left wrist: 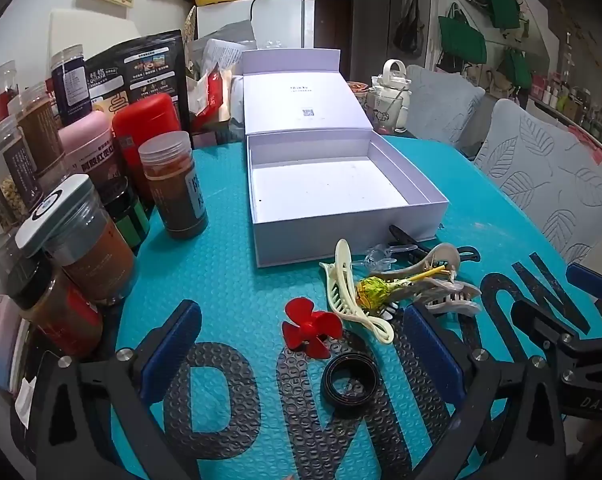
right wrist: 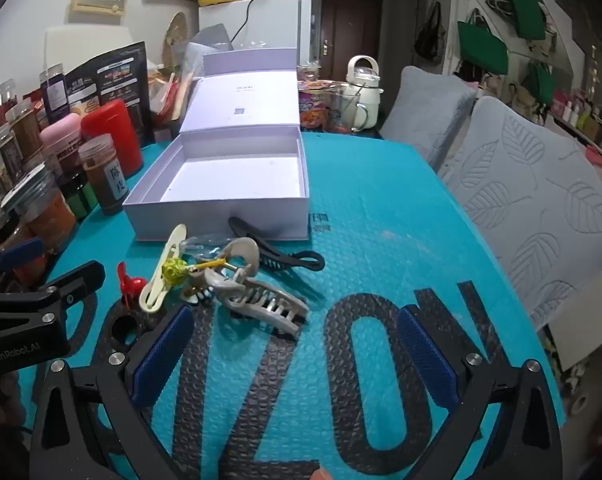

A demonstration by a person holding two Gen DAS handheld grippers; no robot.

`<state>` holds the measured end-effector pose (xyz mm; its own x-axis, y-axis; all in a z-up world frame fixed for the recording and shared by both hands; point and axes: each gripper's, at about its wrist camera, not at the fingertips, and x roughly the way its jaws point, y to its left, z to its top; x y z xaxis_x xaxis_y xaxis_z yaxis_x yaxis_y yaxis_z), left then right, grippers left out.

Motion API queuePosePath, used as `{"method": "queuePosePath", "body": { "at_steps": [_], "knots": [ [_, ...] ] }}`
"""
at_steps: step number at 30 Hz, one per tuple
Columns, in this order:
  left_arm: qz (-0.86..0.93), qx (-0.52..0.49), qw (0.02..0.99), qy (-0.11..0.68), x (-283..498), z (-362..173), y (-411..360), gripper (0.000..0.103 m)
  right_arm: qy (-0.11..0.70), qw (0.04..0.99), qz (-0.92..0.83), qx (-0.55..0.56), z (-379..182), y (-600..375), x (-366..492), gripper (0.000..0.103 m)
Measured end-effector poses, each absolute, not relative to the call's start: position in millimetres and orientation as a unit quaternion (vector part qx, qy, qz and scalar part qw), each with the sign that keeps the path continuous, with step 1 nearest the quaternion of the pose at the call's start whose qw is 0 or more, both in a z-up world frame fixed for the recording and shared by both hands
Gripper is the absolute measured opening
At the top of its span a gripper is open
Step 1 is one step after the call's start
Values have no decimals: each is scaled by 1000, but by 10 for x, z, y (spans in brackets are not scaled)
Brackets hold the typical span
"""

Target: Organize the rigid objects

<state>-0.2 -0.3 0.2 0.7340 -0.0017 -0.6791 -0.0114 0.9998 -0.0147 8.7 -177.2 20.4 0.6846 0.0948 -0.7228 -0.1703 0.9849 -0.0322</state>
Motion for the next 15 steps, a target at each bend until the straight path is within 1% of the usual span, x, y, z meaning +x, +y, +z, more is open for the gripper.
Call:
{"method": "queuePosePath", "body": {
  "at_steps": [15],
  "knots": [
    [-5, -7, 931, 365, -47, -35, -49, 103, 389, 917, 72, -48, 177, -1850, 82, 103]
  ]
}}
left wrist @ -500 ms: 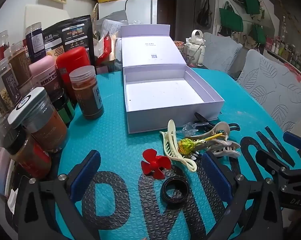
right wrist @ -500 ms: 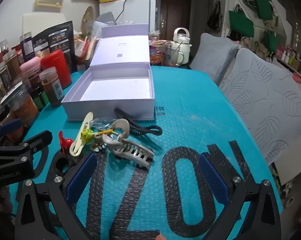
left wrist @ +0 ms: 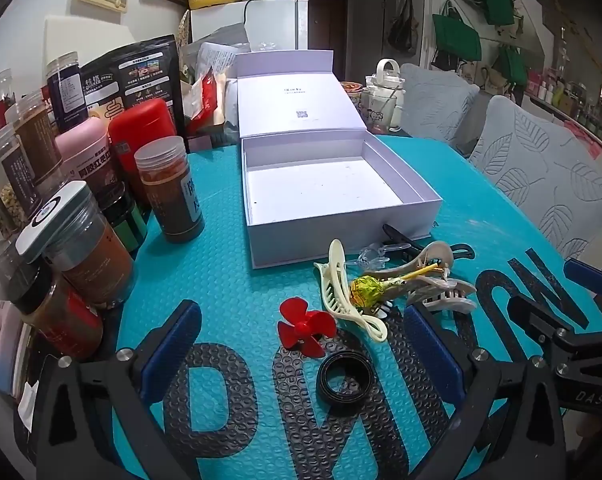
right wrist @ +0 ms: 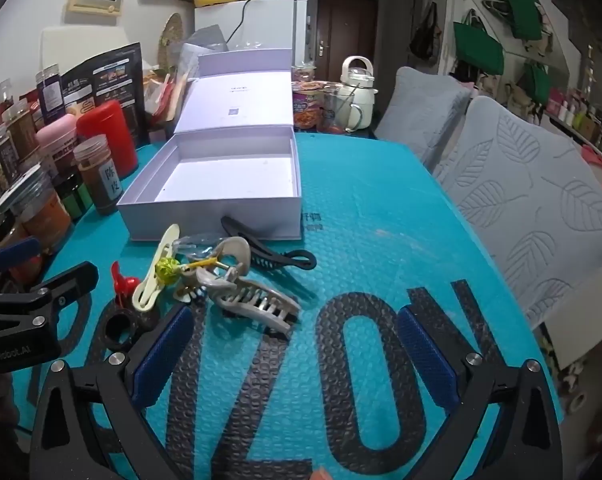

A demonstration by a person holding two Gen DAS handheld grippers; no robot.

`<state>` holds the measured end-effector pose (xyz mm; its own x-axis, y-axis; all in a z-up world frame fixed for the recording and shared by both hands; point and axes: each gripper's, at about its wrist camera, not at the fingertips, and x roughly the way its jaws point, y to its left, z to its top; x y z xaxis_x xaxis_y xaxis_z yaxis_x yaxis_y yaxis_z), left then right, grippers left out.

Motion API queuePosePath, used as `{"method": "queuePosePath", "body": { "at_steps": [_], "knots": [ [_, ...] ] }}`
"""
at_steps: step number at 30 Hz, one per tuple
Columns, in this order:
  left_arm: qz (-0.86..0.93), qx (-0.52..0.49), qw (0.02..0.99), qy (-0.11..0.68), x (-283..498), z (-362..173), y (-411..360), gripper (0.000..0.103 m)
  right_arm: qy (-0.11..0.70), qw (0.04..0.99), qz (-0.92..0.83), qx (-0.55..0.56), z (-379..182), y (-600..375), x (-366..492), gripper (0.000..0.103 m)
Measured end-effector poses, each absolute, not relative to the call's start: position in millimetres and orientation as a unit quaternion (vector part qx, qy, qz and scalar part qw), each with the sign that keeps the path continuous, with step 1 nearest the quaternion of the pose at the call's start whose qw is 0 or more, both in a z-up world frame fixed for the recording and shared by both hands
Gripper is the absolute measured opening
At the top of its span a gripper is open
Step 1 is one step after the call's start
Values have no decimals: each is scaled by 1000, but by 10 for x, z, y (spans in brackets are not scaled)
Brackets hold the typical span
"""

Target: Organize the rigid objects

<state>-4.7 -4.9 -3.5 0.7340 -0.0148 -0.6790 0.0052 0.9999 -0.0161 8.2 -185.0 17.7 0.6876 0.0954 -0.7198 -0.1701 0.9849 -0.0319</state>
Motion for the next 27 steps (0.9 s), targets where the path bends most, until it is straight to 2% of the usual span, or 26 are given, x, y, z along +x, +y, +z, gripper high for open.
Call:
{"method": "queuePosePath", "body": {
  "at_steps": [27],
  "knots": [
    [-11, -7, 932, 363, -71, 61, -54, 103, 382, 920, 66, -54, 262, -1802, 42, 103]
  ]
}}
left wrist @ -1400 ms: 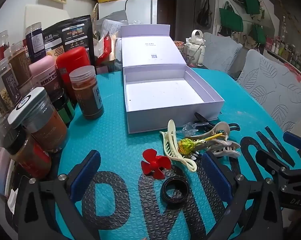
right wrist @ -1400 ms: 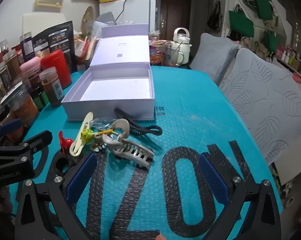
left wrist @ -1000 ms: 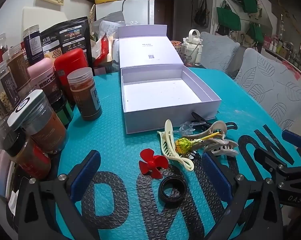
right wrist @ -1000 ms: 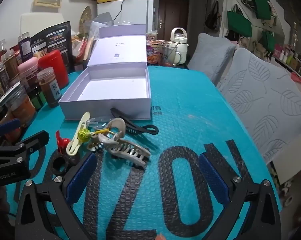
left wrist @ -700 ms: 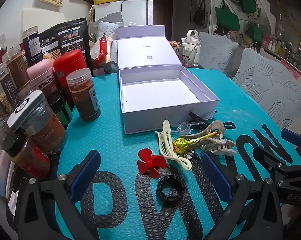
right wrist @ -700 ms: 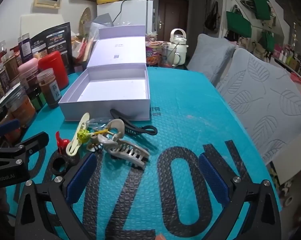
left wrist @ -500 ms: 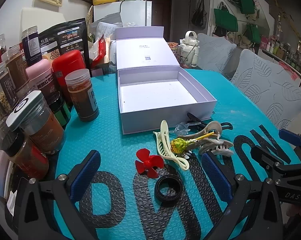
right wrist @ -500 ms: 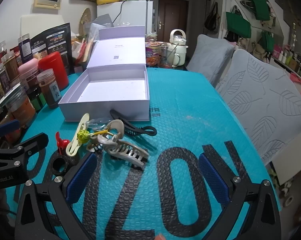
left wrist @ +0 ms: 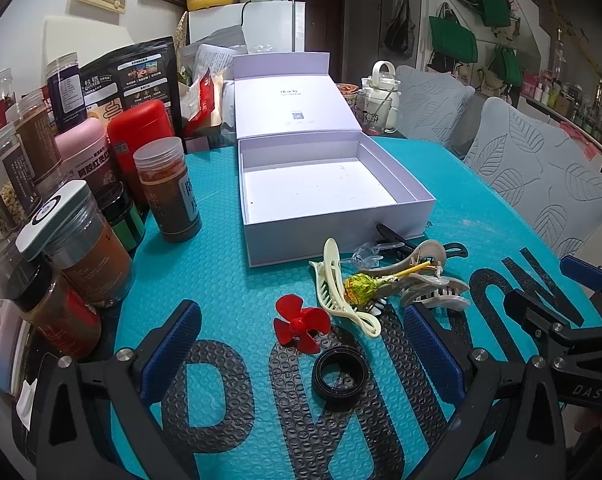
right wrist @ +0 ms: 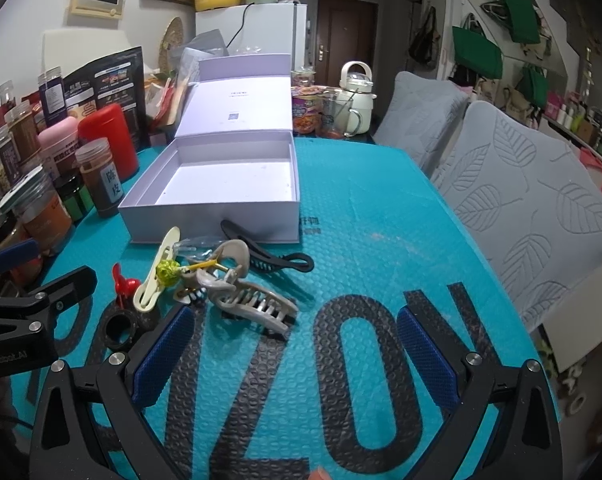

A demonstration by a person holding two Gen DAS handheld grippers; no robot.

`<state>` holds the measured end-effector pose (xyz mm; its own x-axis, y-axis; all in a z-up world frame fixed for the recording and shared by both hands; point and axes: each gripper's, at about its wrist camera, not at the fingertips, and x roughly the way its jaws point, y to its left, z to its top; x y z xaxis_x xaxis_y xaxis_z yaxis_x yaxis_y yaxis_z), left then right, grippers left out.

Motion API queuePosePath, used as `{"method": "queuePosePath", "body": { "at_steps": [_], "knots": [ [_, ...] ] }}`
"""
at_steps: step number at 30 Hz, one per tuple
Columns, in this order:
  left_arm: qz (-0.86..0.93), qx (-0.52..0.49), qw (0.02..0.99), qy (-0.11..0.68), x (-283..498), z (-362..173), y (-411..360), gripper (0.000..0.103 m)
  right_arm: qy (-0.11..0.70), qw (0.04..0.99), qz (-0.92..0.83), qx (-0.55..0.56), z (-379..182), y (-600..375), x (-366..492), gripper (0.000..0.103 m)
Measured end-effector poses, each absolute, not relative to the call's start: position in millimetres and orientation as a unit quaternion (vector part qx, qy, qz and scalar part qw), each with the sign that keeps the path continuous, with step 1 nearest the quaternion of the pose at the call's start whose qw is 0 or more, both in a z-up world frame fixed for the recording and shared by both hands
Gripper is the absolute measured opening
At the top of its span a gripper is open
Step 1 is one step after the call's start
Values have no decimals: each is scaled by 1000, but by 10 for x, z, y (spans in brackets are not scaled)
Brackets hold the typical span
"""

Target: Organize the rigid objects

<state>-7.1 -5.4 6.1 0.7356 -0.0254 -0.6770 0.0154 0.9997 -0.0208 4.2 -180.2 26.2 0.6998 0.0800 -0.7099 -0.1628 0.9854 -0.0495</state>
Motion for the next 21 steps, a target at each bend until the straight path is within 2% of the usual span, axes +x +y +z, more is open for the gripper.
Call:
{"method": "queuePosePath", "body": {
  "at_steps": [21],
  "knots": [
    [-12, 1, 931, 365, -104, 46, -120, 103, 384, 920, 65, -52, 222, -1832, 24, 103]
  ]
}}
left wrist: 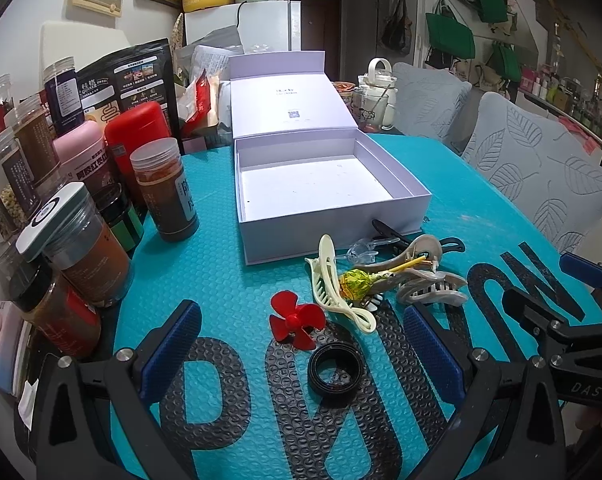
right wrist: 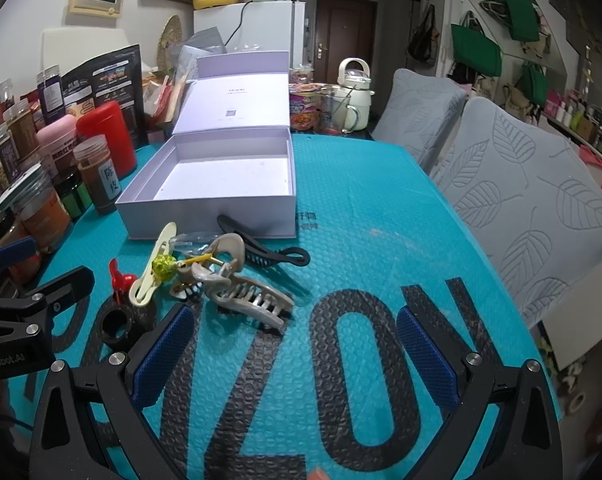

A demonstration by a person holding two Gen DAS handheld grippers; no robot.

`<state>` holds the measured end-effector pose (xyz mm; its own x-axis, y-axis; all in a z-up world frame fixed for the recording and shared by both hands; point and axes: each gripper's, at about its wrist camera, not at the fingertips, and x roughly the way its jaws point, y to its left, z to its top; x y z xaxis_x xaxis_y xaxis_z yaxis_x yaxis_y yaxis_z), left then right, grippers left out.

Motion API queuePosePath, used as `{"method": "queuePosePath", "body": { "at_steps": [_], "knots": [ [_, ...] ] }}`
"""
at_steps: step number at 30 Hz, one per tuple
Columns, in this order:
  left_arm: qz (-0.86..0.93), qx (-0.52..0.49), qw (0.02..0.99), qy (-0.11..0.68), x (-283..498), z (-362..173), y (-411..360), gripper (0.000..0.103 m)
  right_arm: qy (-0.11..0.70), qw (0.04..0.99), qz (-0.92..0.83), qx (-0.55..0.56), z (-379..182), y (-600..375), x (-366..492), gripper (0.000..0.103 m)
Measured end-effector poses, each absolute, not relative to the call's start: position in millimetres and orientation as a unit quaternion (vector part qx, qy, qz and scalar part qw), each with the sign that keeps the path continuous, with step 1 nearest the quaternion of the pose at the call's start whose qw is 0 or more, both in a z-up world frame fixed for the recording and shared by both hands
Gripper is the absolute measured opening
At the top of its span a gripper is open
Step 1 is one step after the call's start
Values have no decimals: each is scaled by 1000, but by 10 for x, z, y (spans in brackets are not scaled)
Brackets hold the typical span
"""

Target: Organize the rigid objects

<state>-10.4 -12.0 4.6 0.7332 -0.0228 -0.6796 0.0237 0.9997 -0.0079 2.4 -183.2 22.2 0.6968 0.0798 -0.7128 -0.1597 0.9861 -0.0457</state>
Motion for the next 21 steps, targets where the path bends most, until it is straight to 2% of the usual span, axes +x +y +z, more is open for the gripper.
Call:
{"method": "queuePosePath", "body": {
  "at_steps": [21],
  "knots": [
    [-14, -3, 933, 358, -225, 94, -131, 103, 370, 925, 67, -52, 295, -1860, -111, 103]
  ]
}}
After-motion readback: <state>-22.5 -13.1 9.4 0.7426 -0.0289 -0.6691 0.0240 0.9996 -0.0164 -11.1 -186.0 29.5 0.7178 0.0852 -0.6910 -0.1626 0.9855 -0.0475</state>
